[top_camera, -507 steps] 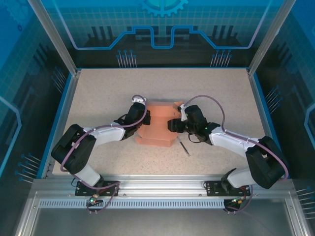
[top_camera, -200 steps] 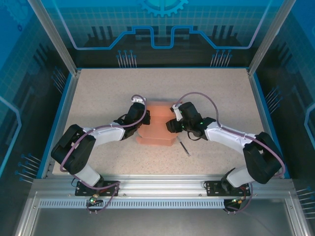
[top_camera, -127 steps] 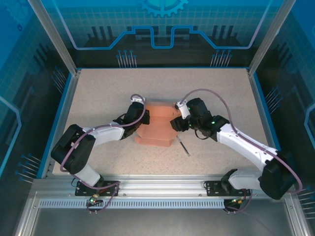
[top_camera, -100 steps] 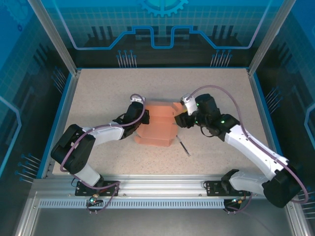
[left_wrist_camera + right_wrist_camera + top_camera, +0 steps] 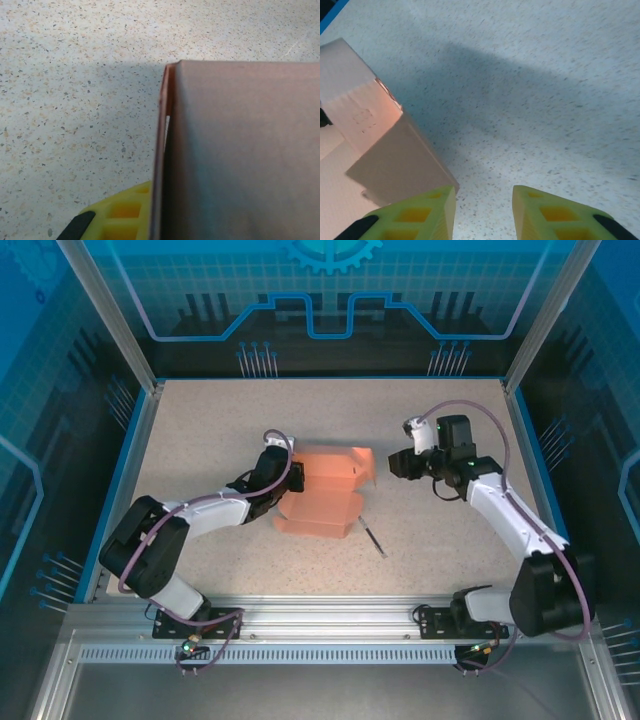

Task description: Fold the paper box

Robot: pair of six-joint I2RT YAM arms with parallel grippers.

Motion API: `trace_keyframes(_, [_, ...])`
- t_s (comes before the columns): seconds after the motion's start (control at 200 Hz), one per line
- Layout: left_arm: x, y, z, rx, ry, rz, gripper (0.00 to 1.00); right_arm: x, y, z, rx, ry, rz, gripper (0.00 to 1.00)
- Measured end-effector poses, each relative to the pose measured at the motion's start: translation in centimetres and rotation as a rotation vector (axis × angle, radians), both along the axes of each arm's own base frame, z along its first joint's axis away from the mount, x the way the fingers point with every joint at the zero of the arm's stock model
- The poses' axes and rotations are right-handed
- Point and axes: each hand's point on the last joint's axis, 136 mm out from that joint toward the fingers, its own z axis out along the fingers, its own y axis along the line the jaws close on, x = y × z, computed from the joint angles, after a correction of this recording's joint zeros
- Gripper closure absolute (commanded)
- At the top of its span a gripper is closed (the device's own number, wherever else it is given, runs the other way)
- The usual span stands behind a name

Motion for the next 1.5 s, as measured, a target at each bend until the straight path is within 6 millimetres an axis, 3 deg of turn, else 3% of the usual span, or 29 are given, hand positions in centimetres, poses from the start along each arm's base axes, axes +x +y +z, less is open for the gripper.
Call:
trace_keyframes(0.205, [-0.3, 0.0, -0.3, -0.001, 0.018, -0.005, 1.0, -0.4, 2.6, -1.8, 0.072, 0.04, 0.099, 0.57])
trace_keyframes(0.345, [-0.3, 0.0, -0.3, -0.001, 0.019, -0.005, 1.0, -0.7, 4.2, -1.4, 0.102, 0.022, 0.156, 0.58])
trace_keyframes(0.655, [-0.5, 0.4, -0.8, 0.011, 0.038, 0.001, 1.0, -1.1, 6.3, -2.7, 0.111, 0.045, 0.221, 0.63])
trace_keyframes(1.221, [-0.5, 0.2, -0.8, 0.006, 0.041, -0.006, 1.0, -1.5, 9.0, -2.7, 0.084, 0.014, 0.298, 0.61])
trace_keyframes(1.501, [-0.6, 0.3, -0.9, 0.008, 0.048, -0.007, 1.0, -0.9, 10.0, -3.6, -0.009, -0.014, 0.268, 0.58])
